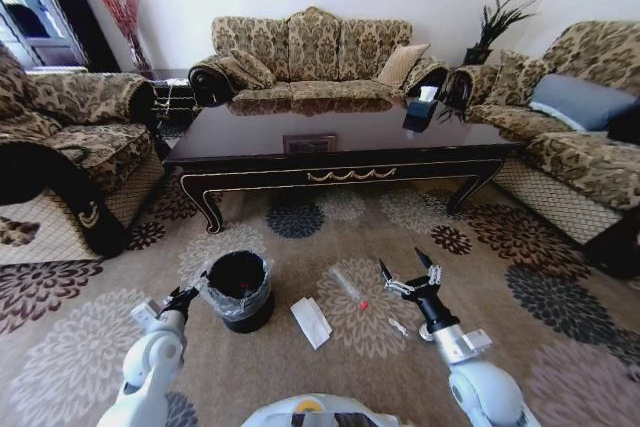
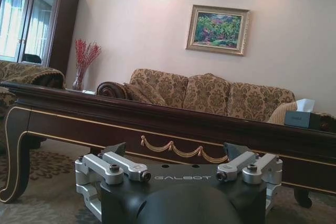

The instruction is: Move to the front of the table and pick up the trash from the floor, then place it into the trash bin.

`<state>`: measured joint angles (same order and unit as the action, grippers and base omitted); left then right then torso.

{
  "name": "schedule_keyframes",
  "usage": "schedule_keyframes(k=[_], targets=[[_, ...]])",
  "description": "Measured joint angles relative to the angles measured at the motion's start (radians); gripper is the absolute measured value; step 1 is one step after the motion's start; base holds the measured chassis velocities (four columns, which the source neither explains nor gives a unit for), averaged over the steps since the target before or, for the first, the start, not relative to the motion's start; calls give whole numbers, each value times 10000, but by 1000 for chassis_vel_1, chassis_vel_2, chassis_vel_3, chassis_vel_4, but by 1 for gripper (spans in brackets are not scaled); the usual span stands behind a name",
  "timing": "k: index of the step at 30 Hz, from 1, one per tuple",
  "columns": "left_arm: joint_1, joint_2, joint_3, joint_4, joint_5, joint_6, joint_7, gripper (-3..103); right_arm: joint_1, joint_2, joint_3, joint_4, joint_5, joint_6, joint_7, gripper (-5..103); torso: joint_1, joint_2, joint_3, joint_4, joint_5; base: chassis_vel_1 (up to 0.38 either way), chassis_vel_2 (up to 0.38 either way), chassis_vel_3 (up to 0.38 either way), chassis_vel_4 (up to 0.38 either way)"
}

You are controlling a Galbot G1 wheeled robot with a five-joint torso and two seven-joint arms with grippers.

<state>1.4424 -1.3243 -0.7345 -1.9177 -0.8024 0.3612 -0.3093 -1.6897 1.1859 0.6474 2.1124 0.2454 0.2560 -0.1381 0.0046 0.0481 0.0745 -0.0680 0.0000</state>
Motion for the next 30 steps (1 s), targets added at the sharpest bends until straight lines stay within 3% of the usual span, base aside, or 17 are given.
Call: schedule_keyframes(k=[12,21,24,26,27,28,29,30], targets=[[-212,-127,324,422,189,10,-84,102,-21,27,50,-116,-12,78,-19,100,0,0,0,0,-1,0,0,0,0],[-172,-125,325,664,393,42,-135,96,11,31,-16,-150,-38,115,-52,100,0,0,0,0,-1,0,0,0,0],[-118,-133,310,666,459,41,-123,88,27,7,-20,-150,-37,119,-57,100,0,0,0,0,0,0,0,0,0],[-106,-134,293,666,482,41,-121,88,38,-4,-21,-153,-37,128,-60,100,0,0,0,0,-1,0,0,0,0],[-88,-128,268,662,501,41,-105,77,43,-9,-23,-154,-35,138,-62,100,0,1,0,0,0,0,0,0,0],[-84,-127,261,662,508,41,-91,77,44,-9,-23,-154,-34,141,-63,100,0,1,-1,-1,0,0,0,0,0],[-60,-117,237,660,544,40,-79,66,44,-9,-31,-154,-31,153,-65,100,0,0,-1,-2,0,0,0,0,0],[-50,-112,226,662,570,40,-79,66,44,-8,-35,-154,-31,157,-66,100,0,0,-1,-1,0,0,0,0,0]])
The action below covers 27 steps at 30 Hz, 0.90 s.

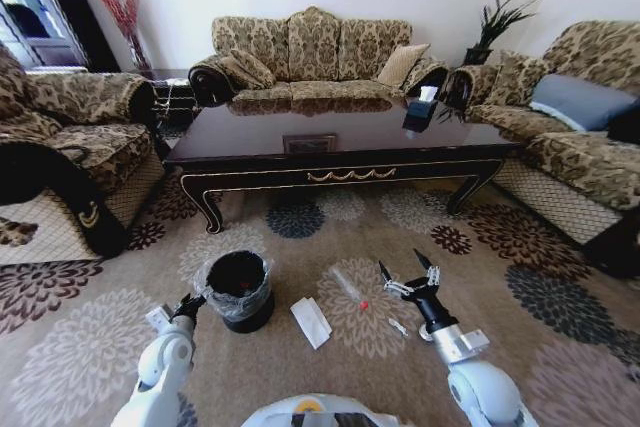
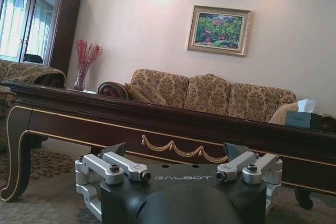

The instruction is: Move to the front of the table and pick up the trash from the floor, then place it into the trash bin.

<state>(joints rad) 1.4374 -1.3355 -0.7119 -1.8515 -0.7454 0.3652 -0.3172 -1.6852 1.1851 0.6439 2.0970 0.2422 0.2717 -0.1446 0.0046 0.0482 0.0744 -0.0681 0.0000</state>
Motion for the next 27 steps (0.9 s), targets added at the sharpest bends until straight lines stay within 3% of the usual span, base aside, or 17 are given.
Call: schedule_keyframes(k=[2,3,5,9,10,11,12,16,27], targets=[[11,4,-18,20,55,0,0,66,0,-1,-8,-5,0,12,-1,100,-1,0,0,0,1,0,0,0,0],[16,5,-26,56,113,0,0,56,4,-1,-16,-10,0,20,-2,100,-1,0,0,0,1,0,0,0,0],[20,0,-37,116,188,-7,2,44,13,-5,-23,-11,1,26,-4,100,0,0,0,1,0,0,0,0,0],[27,-18,-56,162,245,-40,3,44,21,-11,-25,-11,6,27,-5,100,-1,0,-1,2,3,0,0,0,0],[73,-64,-65,255,343,-16,-7,28,29,-14,-26,-16,11,32,-5,100,0,0,1,1,-2,0,0,0,0],[90,-79,-66,272,385,-16,-23,23,29,-16,-26,-32,11,37,-4,100,1,0,1,3,-9,0,0,0,0],[90,-79,-66,272,385,-16,-23,23,29,-16,-26,-32,11,37,-4,100,1,0,1,3,-9,0,0,0,0],[149,-103,-127,293,488,-18,-34,7,48,-15,-30,-67,12,60,-5,100,0,0,0,1,0,0,0,0,0],[558,-13,-543,-364,648,-85,-105,3,203,-41,-70,-241,-18,-18,481,100,0,-1,1,5,-2,0,0,0,0]])
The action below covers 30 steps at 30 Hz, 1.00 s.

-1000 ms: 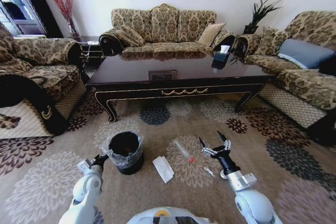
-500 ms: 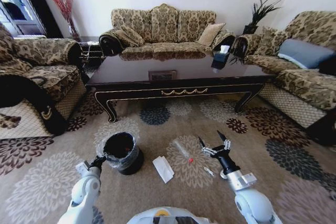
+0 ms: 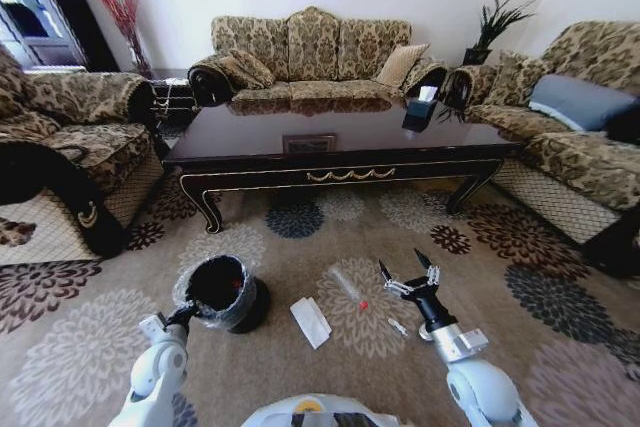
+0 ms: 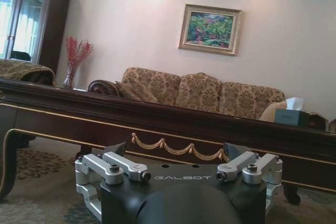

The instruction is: Move to the front of the table and pick up the trash from the floor, then place it into the trash bin.

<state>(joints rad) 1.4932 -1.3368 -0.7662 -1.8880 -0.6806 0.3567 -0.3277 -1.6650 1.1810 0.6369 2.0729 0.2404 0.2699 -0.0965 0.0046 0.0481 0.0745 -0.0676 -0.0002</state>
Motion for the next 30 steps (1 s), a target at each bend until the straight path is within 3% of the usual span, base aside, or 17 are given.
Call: schedule_keyframes(k=[6,9,10,14,16,18,20,22,24,26,28,30], targets=[[180,196,-283,-831,-154,-114,-125,3,291,-145,-265,-337,628,-789,1078,100,0,1,0,-2,3,0,0,0,0],[279,337,-328,-1352,-323,-14,-198,3,265,-175,-635,-313,1924,-2641,2602,100,0,0,-1,-6,2,0,0,0,0],[279,337,-328,-1352,-323,-14,-198,3,265,-175,-635,-313,1924,-2641,2602,100,0,0,-1,-6,2,0,0,0,0],[378,443,-352,-1779,-493,56,-205,3,419,-90,-1162,-288,4439,-4550,4843,100,0,0,-1,-7,1,0,0,0,0],[389,445,-359,-1800,-503,57,-205,3,478,-74,-1205,-329,4669,-4653,5048,100,1,0,-1,-7,1,0,0,0,0],[471,480,-436,-1921,-576,72,-206,3,930,12,-1436,-635,6232,-5291,6462,100,0,0,-1,-2,3,0,0,0,0],[522,524,-477,-1978,-630,83,-206,3,1275,54,-1504,-950,7105,-5710,7366,100,0,0,-1,-2,2,0,0,0,0],[534,532,-484,-1986,-639,84,-206,3,1362,56,-1515,-1054,7243,-5786,7536,100,0,0,-1,-2,2,0,0,0,0],[601,554,-530,-2034,-667,87,-200,3,1873,73,-1571,-1681,7687,-6095,8387,100,0,0,-1,-4,2,0,0,0,0],[608,551,-533,-2034,-668,88,-200,3,1955,85,-1574,-1780,7746,-6140,8522,100,1,0,-1,-4,3,0,0,0,0],[634,518,-529,-2035,-668,88,-198,3,2336,148,-1561,-2291,7956,-6333,9169,100,0,0,-1,-3,2,0,0,0,0],[635,513,-524,-2034,-665,88,-198,3,2405,153,-1545,-2420,7972,-6355,9272,100,0,0,0,-3,2,0,0,0,0]])
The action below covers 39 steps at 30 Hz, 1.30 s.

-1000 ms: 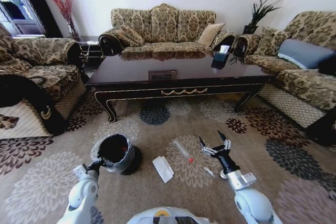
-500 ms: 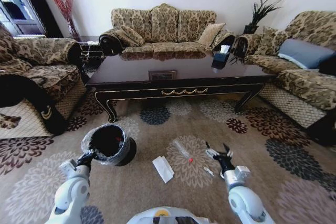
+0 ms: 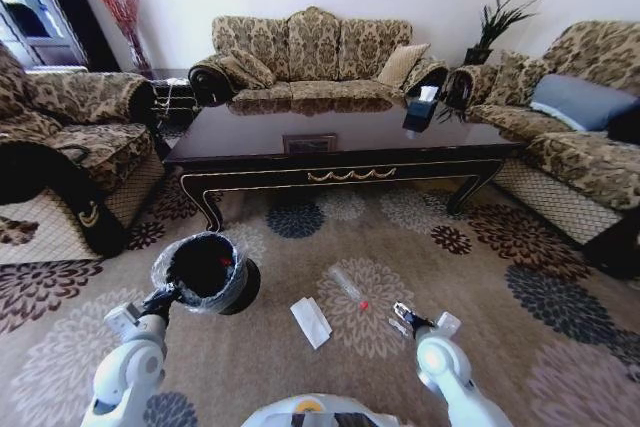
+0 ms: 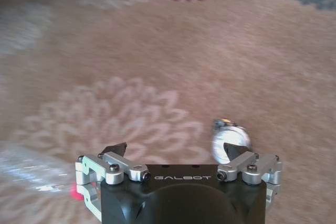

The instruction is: Move to the front of the table and pick up the trash from the floor, then place it into the trash bin.

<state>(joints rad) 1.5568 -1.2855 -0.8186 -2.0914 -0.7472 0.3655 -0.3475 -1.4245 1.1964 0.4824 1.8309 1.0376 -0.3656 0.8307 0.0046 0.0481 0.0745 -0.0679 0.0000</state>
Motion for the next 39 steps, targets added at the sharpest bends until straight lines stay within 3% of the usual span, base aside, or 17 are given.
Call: schedule_keyframes(k=[7,10,20,39], targets=[[-27,-13,93,-7,17,13,0,3,768,112,175,-1563,573,-153,1053,100,0,0,0,-1,1,0,0,0,0],[-41,-5,120,4,21,14,0,3,930,159,225,-1940,804,-153,1112,100,0,1,0,-1,0,0,0,0,0],[42,-63,143,-84,37,24,-7,3,1755,281,279,-3323,998,47,731,100,0,0,0,-1,0,0,0,0,0],[206,-106,48,-483,-44,-56,-169,3,2936,452,82,-5365,-331,504,100,100,0,1,-1,0,2,0,0,0,0]])
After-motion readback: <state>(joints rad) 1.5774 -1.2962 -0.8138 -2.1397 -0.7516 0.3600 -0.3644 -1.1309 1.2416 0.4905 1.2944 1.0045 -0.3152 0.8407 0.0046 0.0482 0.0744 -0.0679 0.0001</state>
